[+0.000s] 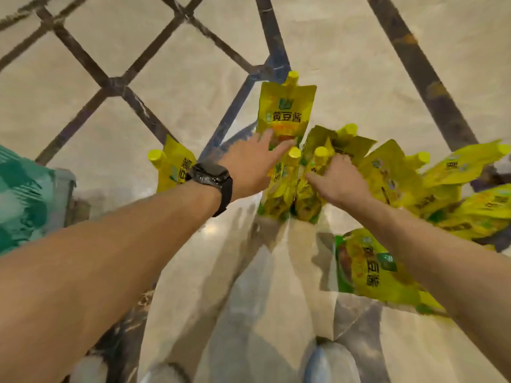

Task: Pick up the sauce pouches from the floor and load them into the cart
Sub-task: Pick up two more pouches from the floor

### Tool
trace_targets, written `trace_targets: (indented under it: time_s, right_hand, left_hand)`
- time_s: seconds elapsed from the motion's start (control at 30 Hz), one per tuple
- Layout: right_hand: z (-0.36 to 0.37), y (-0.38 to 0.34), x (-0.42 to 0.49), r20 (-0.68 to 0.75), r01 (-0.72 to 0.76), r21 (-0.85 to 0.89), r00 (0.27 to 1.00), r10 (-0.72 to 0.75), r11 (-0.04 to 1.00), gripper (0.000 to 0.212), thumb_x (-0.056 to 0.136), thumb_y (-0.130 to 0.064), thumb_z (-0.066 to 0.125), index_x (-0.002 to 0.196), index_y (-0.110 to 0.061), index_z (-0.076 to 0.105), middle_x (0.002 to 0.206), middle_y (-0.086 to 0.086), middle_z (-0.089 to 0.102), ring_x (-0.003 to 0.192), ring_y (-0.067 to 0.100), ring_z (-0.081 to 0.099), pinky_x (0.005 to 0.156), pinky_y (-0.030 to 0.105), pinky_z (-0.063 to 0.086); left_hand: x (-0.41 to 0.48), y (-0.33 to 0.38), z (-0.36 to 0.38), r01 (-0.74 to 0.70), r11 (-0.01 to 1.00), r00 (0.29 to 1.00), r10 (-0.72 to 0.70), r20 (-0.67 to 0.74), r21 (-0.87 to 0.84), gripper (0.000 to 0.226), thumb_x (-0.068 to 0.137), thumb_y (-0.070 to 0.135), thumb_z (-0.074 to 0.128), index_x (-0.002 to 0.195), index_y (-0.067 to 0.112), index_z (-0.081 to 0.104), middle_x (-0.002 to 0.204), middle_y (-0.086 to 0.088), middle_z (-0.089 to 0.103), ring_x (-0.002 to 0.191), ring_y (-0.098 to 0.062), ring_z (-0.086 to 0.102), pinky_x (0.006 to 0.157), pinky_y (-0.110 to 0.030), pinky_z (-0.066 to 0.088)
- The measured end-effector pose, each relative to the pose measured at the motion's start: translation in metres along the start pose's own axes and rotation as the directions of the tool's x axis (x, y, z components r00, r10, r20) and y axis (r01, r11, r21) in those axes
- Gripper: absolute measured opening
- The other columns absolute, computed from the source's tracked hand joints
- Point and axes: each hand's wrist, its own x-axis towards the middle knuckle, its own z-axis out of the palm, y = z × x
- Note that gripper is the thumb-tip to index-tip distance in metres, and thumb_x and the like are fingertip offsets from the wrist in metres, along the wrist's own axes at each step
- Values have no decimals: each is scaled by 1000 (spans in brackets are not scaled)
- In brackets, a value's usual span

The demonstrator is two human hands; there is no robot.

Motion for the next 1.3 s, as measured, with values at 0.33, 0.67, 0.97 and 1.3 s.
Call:
trace_targets:
  time_s: [0.33,0.67,0.97,1.3]
  right_hand:
    - [-6,-13,9,103,-66,252,994,41,965,27,86,-20,57,64,-11,45,67,9,49,68,29,50,63,38,45]
    - [-11,-8,7,8,-27,43,1000,27,999,10,84,-9,59,92,-4,56,91,14,61,84,32,63,69,41,54]
    - [-38,16,0,188,430,-139,896,-403,892,15,77,3,65,89,-4,71,88,13,72,86,29,64,70,39,49]
    - [-20,49,-3,243,468,-79,865,-438,880,16,78,-23,81,93,-19,78,91,-2,75,85,17,67,72,36,54]
  left_hand:
    - [22,-6,11,-129,990,977,117,-178,-56,59,87,21,74,140,24,49,153,-10,34,139,-30,35,95,-47,50]
    - [-7,-17,-11,-122,972,989,136,-55,202,41,90,47,65,116,17,59,117,-6,66,116,-29,57,96,-40,40]
    - [-59,-60,-5,39,984,999,-33,37,-172,33,90,39,71,104,11,61,92,-9,68,90,-30,63,67,-34,41]
    - [-70,-82,18,171,929,981,-131,140,-329,33,89,33,74,109,11,61,101,-4,64,89,-23,57,72,-32,42]
